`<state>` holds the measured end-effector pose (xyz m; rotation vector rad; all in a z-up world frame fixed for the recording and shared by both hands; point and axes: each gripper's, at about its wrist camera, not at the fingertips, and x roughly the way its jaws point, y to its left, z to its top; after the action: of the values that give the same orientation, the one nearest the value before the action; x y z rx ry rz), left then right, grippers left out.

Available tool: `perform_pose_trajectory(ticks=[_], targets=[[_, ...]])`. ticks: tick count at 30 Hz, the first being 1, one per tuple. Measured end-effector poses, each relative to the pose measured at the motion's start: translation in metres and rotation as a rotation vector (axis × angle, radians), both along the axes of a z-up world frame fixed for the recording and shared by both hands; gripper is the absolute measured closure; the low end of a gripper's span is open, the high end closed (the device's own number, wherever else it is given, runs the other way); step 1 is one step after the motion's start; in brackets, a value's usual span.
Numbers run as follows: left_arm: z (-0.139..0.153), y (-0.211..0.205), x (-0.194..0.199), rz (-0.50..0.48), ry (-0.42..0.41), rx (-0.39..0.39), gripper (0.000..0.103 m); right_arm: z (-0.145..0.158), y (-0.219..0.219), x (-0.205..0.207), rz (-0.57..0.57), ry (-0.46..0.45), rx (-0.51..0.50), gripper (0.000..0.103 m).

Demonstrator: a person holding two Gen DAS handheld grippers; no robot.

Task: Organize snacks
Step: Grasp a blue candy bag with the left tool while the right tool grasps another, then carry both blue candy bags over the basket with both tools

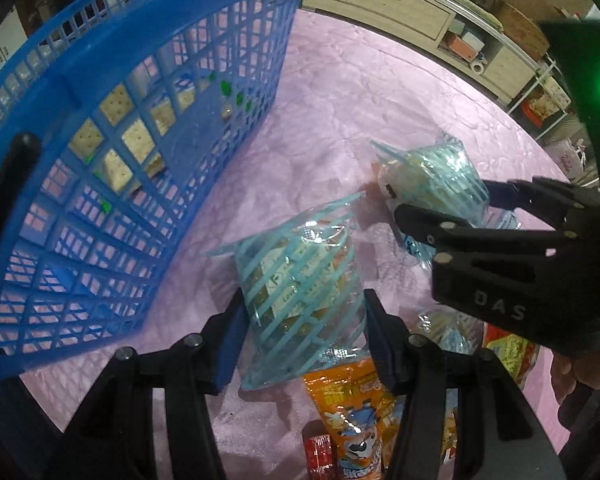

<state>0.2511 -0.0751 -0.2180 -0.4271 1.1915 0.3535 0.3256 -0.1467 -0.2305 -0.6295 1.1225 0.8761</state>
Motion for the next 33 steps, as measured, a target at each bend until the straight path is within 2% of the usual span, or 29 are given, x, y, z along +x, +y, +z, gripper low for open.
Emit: perform_pose_trajectory(ticks=[5, 12, 17, 22, 26, 33], targets=[[0.018, -0.007, -0.007, -0.053, -0.049, 0.005, 0.050, 0.013, -0.025, -0.006, -0.070, -0.011, 0.035, 0.037], [0.065, -0.018, -0.024, -0.159, -0.167, 0.020, 0.050, 0.062, -0.066, -0.030, -0.203, -0.069, 0.083, 0.037], [0.097, -0.022, -0.042, -0.209, -0.225, 0.024, 0.050, 0.097, -0.090, -0.052, -0.299, -0.069, 0.107, 0.037], [0.120, -0.016, -0.069, -0.265, -0.248, 0.038, 0.050, 0.125, -0.095, -0.080, -0.357, -0.088, 0.131, 0.037], [0.138, -0.006, -0.090, -0.292, -0.266, 0.019, 0.050, 0.144, -0.091, -0.097, -0.380, -0.107, 0.139, 0.037], [0.160, 0.026, -0.118, -0.325, -0.298, 0.021, 0.050, 0.172, -0.078, -0.137, -0.414, -0.149, 0.142, 0.036]])
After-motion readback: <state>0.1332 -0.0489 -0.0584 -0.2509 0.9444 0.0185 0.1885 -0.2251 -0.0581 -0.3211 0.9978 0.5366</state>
